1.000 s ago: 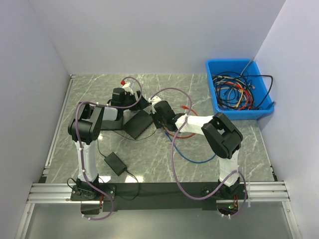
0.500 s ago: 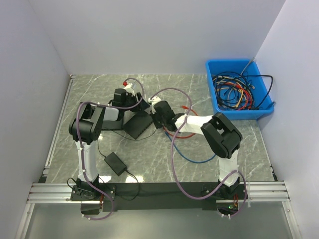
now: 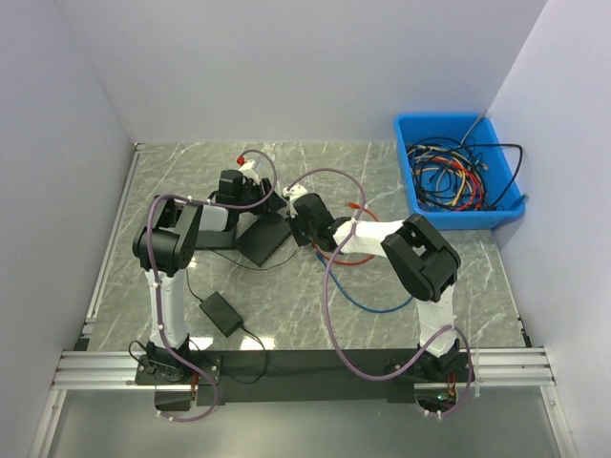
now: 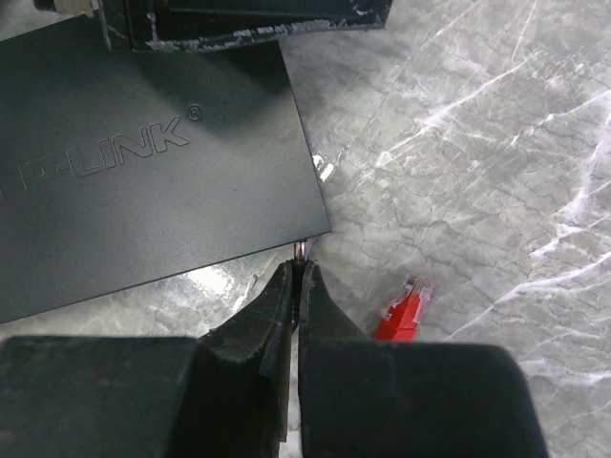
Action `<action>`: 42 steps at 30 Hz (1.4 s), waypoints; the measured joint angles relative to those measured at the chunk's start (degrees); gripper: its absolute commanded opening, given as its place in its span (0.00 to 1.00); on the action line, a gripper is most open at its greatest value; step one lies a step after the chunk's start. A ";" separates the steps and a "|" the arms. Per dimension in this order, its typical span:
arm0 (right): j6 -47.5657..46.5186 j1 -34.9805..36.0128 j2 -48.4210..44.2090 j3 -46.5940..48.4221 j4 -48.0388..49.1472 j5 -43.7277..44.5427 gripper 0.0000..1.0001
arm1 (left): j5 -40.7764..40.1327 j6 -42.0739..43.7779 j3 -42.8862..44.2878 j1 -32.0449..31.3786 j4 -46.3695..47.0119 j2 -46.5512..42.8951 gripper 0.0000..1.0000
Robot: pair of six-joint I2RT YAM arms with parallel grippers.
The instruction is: Insert the plug into the switch port
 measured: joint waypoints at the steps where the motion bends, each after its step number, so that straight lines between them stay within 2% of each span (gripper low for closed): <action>1: -0.02 0.00 0.00 0.04 -0.04 -0.02 0.00 | 0.02 0.11 0.11 -0.07 -0.11 0.04 0.50; 15: -6.60 1.36 0.00 1.38 -2.69 1.81 0.00 | -0.90 4.09 1.66 -1.97 -0.94 0.81 0.48; 24: -10.21 3.58 0.00 1.49 -3.30 7.13 0.01 | -2.51 6.80 2.29 -3.43 -1.11 1.03 0.48; 27: -10.21 3.98 0.00 1.49 -3.45 8.41 0.16 | -2.56 6.82 2.40 -3.54 -1.20 1.07 0.49; 28: -10.14 4.04 0.00 1.49 -3.54 8.70 0.26 | -2.56 6.82 2.47 -3.61 -1.27 1.07 0.49; 31: -10.10 4.15 0.00 1.49 -3.37 9.62 0.40 | -2.56 6.80 2.47 -3.78 -1.36 1.09 0.48; 34: -10.03 4.15 0.00 1.49 -3.21 10.45 0.48 | -2.58 6.78 2.49 -4.02 -1.44 1.09 0.48; 42: -9.33 4.17 -0.85 0.63 -3.08 11.08 0.52 | -2.60 6.75 2.58 -4.07 -1.57 1.09 0.48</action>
